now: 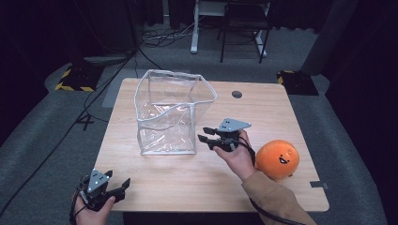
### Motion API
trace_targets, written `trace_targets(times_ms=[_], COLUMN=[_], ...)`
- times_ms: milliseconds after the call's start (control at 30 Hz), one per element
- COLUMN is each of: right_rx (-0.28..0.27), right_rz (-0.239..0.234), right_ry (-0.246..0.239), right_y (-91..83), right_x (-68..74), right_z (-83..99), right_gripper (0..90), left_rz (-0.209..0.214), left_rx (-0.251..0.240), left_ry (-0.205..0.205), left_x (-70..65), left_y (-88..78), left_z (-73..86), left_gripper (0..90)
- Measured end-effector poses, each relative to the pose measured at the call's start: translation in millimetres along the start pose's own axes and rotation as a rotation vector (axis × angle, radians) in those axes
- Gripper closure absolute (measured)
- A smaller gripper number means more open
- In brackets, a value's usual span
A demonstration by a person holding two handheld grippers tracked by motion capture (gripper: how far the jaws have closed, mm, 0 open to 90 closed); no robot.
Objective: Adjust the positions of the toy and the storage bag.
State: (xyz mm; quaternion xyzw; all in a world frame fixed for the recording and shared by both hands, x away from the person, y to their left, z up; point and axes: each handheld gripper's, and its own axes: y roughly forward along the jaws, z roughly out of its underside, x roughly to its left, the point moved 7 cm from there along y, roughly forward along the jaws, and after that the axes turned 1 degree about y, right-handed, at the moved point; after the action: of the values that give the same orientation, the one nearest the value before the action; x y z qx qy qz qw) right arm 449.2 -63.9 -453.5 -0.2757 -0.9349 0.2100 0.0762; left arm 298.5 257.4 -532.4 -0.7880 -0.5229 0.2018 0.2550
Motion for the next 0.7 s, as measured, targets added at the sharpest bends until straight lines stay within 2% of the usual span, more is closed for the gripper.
trace_targets(times_ms=[133,267,500,533,600,633,700], right_rx=[0.006,0.008,0.03,0.046,0.045,0.045,0.045], right_rz=[-0.009,-0.025,-0.027,-0.005,-0.004,-0.007,-0.003], right_ry=[-0.015,-0.007,-0.004,-0.014,-0.005,0.009,0.005], right_y=[9.4,16.8,30.3,32.1,32.2,30.5,28.7], right_x=[2.8,5.3,6.2,4.8,4.2,3.2,2.6], right_z=[-5.5,-9.6,-14.7,-13.9,-13.7,-12.6,-12.2], right_gripper=[60.3,61.4,71.8,78.5,81.7,86.2,87.2], left_rz=[0.004,0.006,0.023,0.031,0.038,0.048,0.051], left_rx=[-0.003,-0.001,-0.007,-0.011,-0.01,-0.009,-0.008], left_ry=[0.002,0.006,0.01,0.017,0.025,0.038,0.043], left_x=[-1.0,-1.5,-6.6,-10.3,-12.7,-16.7,-18.0], left_y=[2.2,3.5,12.0,15.7,17.6,21.7,23.8], left_z=[-2.1,-3.2,-11.7,-15.4,-17.2,-20.3,-21.6], left_gripper=[26.2,26.2,26.4,26.5,26.5,26.5,26.5])
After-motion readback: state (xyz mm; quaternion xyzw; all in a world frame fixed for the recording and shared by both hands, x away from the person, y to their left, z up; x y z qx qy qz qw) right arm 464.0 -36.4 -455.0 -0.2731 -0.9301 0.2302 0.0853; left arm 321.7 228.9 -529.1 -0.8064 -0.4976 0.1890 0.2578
